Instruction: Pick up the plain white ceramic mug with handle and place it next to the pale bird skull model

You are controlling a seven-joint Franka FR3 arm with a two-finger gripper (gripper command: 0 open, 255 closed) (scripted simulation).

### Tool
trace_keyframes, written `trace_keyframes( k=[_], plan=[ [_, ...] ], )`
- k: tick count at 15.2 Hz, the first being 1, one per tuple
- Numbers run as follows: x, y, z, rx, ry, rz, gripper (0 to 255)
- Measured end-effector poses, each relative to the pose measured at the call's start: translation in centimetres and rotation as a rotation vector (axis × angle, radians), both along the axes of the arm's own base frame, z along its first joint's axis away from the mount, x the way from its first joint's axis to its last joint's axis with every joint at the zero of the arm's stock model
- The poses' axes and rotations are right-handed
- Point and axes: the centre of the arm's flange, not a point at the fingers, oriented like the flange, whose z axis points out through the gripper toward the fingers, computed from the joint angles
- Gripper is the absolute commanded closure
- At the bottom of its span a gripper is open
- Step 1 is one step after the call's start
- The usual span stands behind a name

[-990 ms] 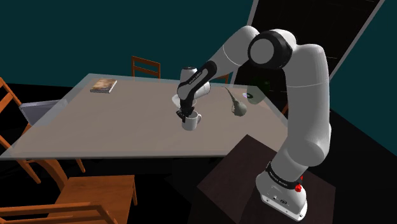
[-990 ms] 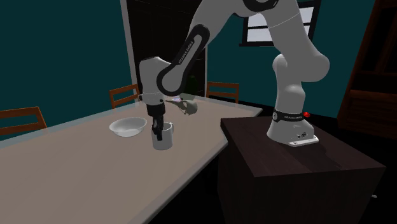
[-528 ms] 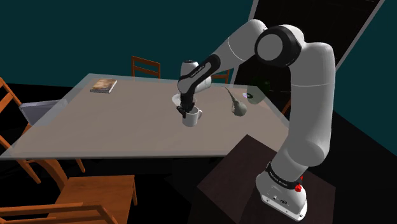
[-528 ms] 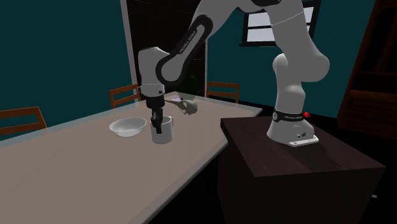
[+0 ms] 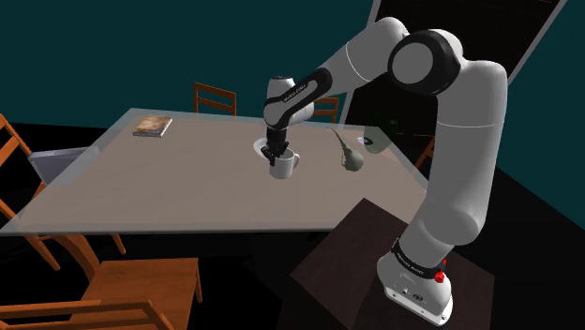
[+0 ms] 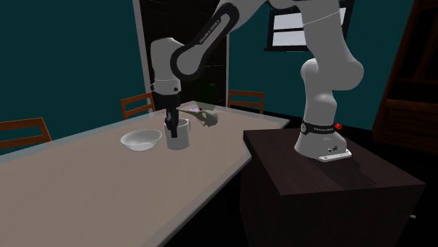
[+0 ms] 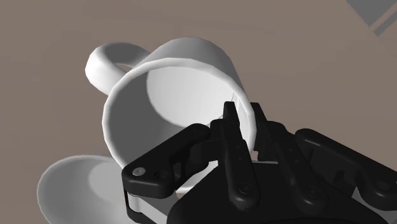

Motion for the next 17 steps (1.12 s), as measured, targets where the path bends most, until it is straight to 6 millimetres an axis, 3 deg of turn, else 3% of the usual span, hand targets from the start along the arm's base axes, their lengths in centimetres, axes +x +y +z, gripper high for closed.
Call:
trace_keyframes(
  k=[17],
  plan=[
    [-0.3, -0.6, 8.6, 0.000, 0.000, 0.000, 255]
  ],
)
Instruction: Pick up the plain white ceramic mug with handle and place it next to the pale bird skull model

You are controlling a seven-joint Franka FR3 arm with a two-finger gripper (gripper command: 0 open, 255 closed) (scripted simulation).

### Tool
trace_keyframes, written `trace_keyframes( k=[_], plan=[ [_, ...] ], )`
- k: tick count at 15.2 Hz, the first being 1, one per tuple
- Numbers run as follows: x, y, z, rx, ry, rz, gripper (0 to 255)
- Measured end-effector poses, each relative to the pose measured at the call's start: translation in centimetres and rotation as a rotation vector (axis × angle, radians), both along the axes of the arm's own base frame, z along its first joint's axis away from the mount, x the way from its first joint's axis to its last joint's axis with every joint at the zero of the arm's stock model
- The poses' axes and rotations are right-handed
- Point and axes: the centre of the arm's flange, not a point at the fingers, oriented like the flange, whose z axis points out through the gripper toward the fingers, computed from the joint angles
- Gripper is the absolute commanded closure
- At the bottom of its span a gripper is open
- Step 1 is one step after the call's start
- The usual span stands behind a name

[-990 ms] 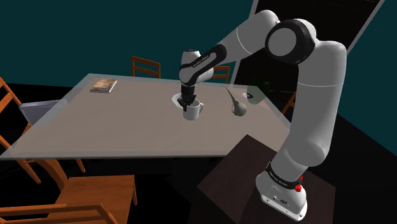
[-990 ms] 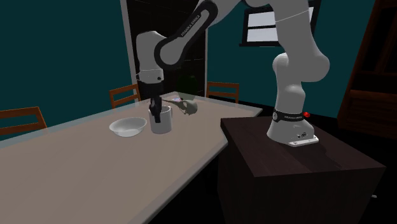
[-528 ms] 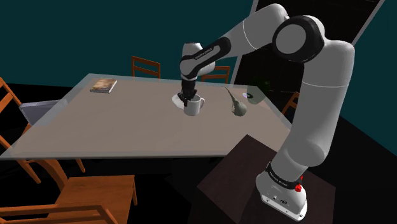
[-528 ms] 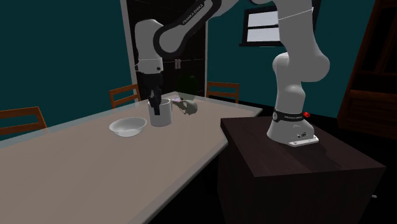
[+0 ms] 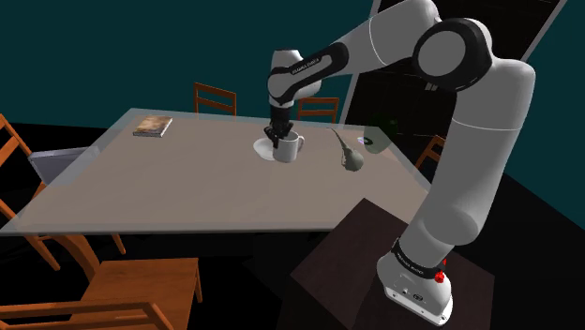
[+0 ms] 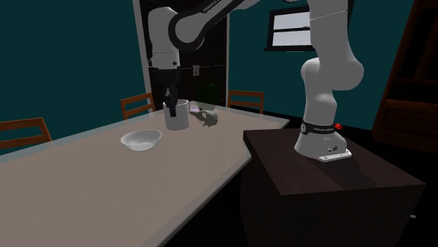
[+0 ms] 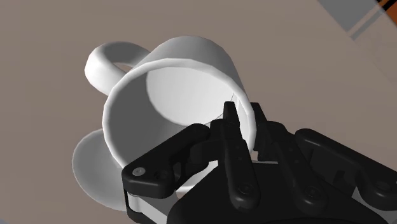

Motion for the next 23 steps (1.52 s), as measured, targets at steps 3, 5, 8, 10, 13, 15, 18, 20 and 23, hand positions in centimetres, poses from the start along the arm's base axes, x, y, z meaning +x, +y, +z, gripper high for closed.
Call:
trace_keyframes(
  k=[3, 5, 8, 10, 13, 15, 18, 20, 23],
  plan=[
    [-1.6, -2.8, 0.3, 0.000, 0.001, -0.001, 255],
    [-2.9, -5.2, 0.3, 0.000, 0.001, -0.001, 255],
    [-5.1, -8.9, 0.5, 0.000, 0.001, -0.002, 255],
    [-6.3, -10.8, 0.3, 0.000, 0.001, -0.001, 255],
    [-7.9, -14.5, 0.2, 0.000, 0.001, -0.002, 255],
    [-9.3, -16.9, 0.4, 0.000, 0.001, -0.002, 255],
    [-11.1, -20.3, 0.1, 0.000, 0.001, -0.002, 255],
    [-12.7, -22.4, 0.1, 0.000, 0.001, -0.001, 255],
    [-14.4, -26.0, 0.2, 0.000, 0.001, -0.002, 255]
  ],
)
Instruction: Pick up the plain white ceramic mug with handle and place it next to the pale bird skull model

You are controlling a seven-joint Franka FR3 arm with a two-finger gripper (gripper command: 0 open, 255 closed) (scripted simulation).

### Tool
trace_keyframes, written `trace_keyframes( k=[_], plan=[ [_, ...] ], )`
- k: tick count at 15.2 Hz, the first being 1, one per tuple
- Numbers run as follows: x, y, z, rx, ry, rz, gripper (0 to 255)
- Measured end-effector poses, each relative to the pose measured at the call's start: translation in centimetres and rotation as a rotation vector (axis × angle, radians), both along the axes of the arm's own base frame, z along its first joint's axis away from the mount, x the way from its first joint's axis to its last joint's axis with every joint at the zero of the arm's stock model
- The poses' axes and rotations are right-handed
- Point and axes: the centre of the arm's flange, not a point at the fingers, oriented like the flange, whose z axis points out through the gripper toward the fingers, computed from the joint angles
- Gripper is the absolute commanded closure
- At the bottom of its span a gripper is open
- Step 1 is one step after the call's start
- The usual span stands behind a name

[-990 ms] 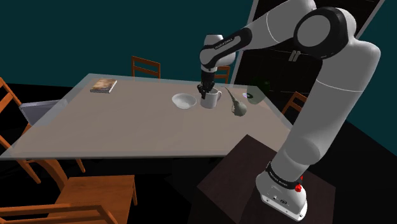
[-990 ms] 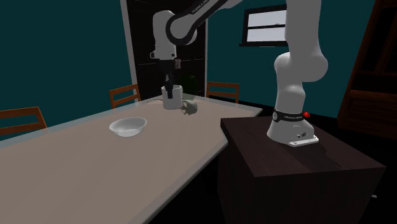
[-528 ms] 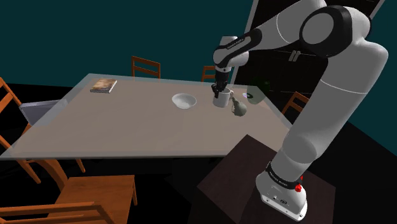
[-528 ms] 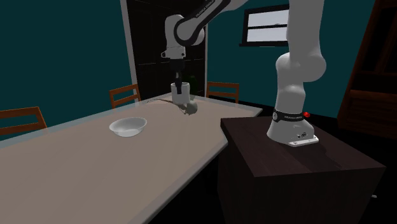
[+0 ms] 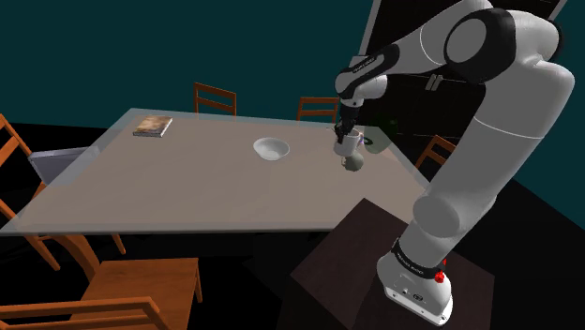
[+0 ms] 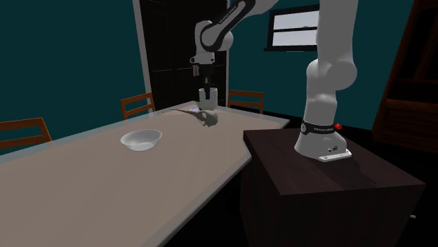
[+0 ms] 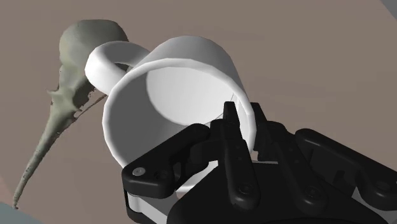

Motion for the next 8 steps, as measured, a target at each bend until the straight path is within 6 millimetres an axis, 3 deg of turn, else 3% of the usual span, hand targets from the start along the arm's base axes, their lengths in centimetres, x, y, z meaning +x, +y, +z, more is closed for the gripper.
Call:
trace_keyframes(
  k=[8],
  plan=[
    [-5.3, -9.4, 0.2, 0.001, 0.000, 0.000, 255]
  ],
)
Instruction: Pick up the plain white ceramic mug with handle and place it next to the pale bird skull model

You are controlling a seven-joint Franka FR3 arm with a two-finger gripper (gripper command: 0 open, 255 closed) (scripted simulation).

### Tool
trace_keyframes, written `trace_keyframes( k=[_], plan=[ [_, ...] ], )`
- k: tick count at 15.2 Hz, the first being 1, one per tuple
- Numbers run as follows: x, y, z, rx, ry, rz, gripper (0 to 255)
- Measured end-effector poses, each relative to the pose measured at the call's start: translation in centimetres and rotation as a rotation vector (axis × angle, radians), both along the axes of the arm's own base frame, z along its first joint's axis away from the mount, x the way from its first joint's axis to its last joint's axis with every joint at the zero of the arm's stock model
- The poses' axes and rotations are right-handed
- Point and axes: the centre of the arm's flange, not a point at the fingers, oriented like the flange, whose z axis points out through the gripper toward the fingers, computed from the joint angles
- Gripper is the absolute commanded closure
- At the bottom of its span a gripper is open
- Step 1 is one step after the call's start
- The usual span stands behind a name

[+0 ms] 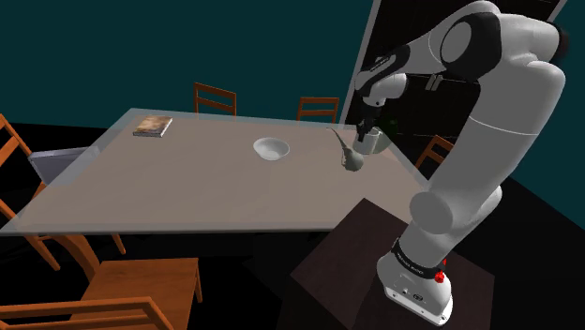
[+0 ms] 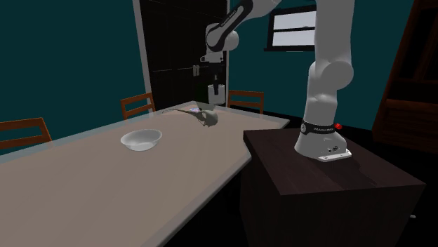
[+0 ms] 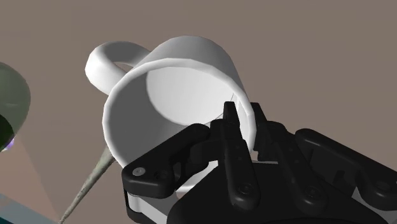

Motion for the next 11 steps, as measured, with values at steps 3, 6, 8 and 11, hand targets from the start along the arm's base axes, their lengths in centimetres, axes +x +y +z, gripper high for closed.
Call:
trace_keyframes(
  k=[3, 6, 8, 11],
  plan=[
    [-2.0, -3.4, 0.2, 0.000, 0.000, 0.000, 255],
    [-4.0, -6.6, 0.1, 0.000, 0.000, 0.000, 255],
    [-5.4, -8.9, 0.2, 0.000, 0.000, 0.000, 255],
    [-7.1, -12.5, 0.1, 0.000, 0.000, 0.000, 255]
  ],
)
